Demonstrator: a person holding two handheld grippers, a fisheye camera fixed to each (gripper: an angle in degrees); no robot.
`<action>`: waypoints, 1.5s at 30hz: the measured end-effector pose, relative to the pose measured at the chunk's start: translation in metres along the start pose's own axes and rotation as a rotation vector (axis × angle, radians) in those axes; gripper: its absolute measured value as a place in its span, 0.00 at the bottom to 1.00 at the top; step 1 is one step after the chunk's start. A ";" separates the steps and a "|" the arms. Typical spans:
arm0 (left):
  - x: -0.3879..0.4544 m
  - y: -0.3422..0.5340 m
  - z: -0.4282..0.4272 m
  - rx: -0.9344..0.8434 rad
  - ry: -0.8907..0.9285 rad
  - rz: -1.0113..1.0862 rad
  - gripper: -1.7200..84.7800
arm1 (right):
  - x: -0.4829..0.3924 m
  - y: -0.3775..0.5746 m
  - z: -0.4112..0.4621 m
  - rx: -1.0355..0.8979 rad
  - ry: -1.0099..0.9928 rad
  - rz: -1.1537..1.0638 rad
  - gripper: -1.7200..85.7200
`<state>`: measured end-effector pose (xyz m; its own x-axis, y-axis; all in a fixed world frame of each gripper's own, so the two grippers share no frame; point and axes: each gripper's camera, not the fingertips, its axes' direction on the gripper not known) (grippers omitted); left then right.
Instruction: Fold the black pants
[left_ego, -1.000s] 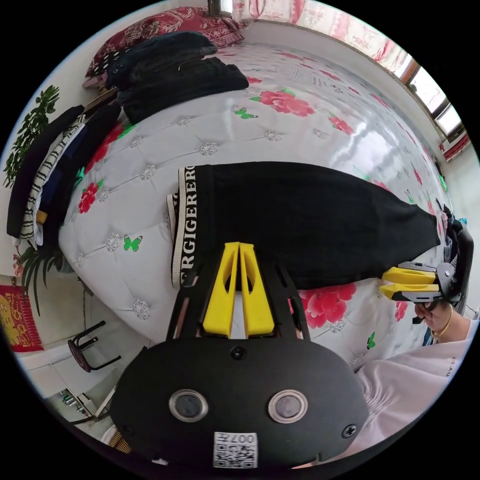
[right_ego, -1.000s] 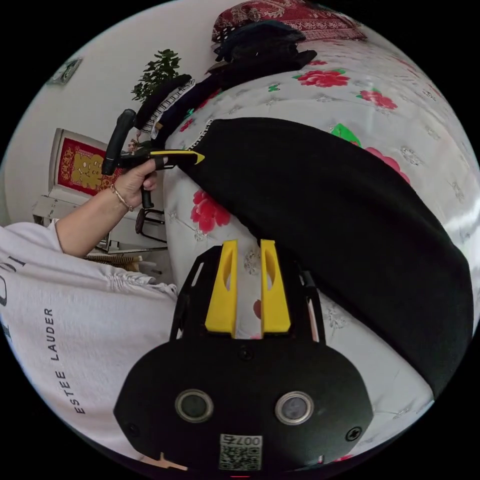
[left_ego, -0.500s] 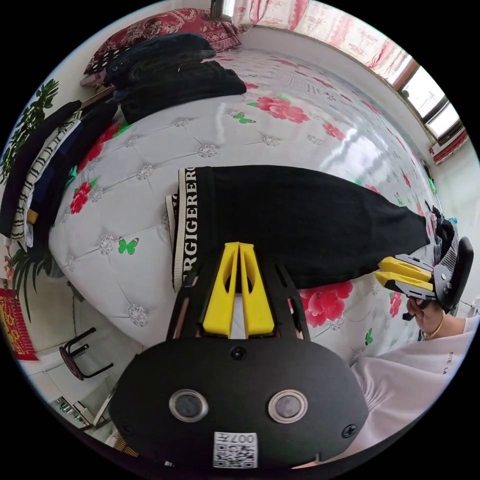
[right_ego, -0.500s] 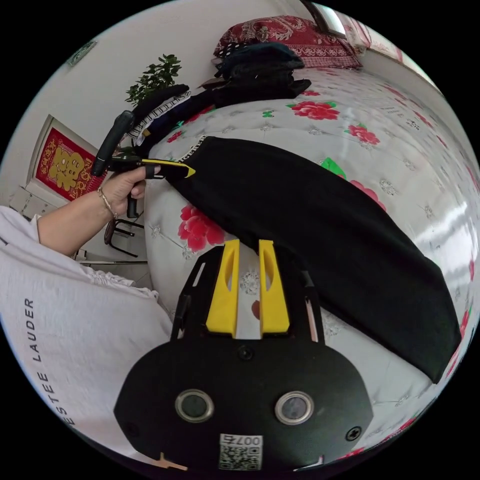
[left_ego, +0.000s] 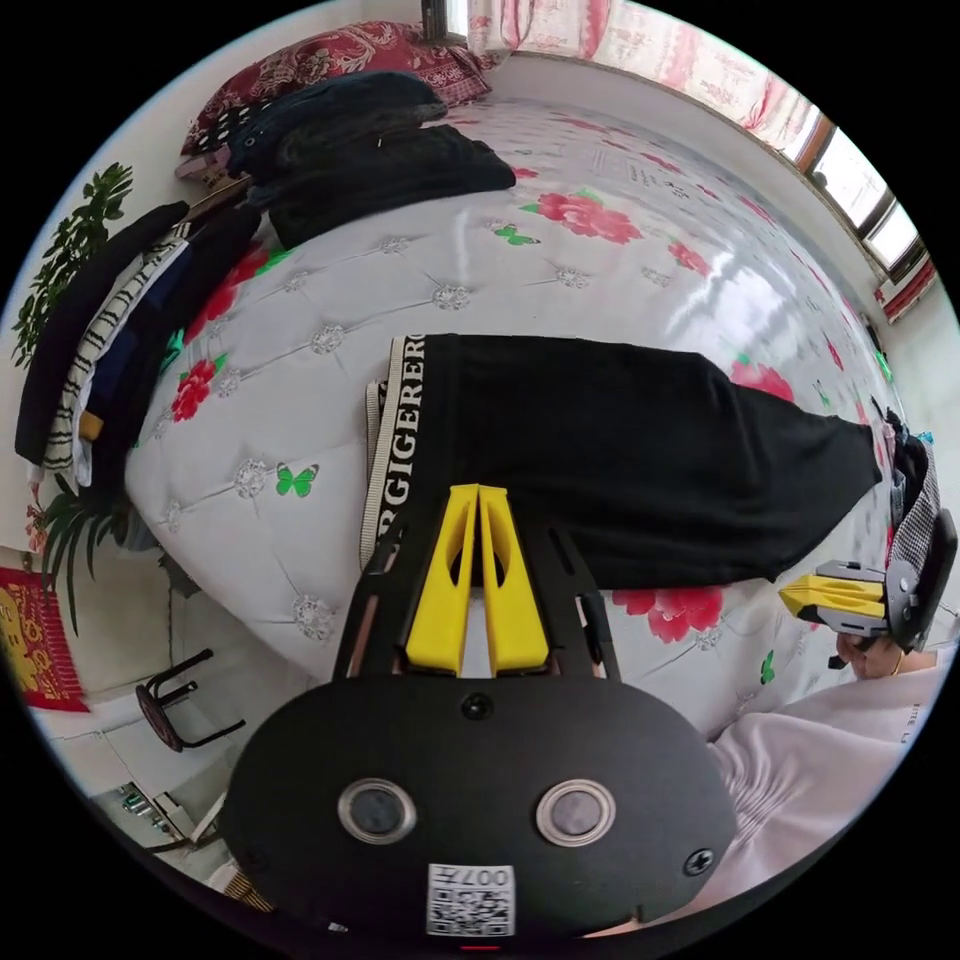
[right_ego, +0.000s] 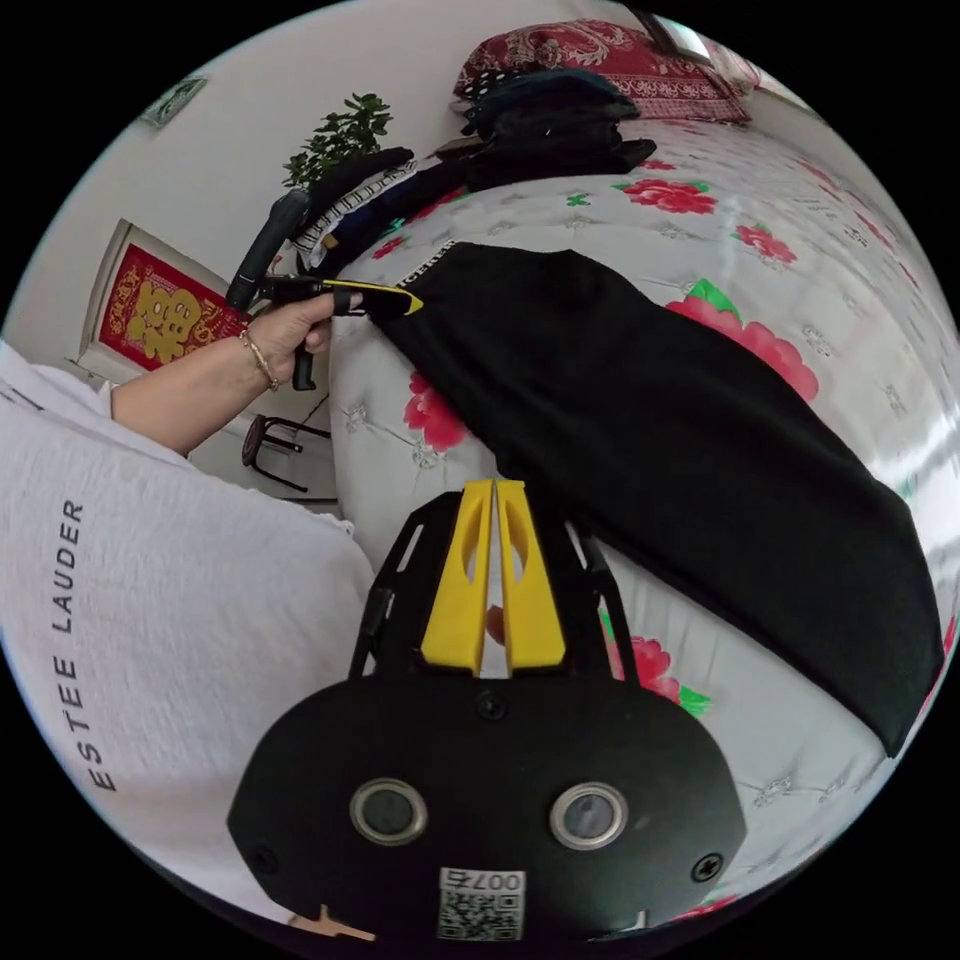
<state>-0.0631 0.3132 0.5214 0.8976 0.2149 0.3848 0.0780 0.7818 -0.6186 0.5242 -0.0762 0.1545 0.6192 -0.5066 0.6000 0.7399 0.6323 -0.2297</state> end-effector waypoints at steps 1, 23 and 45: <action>-0.006 0.004 -0.002 -0.003 -0.008 -0.022 0.01 | 0.005 0.003 -0.005 0.008 0.007 0.019 0.02; -0.160 0.082 -0.052 0.094 0.341 -0.599 0.08 | 0.321 0.303 -0.233 0.886 0.275 1.228 0.11; -0.249 0.125 -0.038 0.224 0.534 -0.788 0.12 | -0.039 -0.053 -0.029 0.222 -0.056 -0.061 0.06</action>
<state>-0.2600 0.3349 0.3221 0.7062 -0.6672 0.2369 0.7052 0.6925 -0.1518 0.4686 -0.1071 0.1206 0.5549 -0.5186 0.6505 0.6959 0.7179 -0.0213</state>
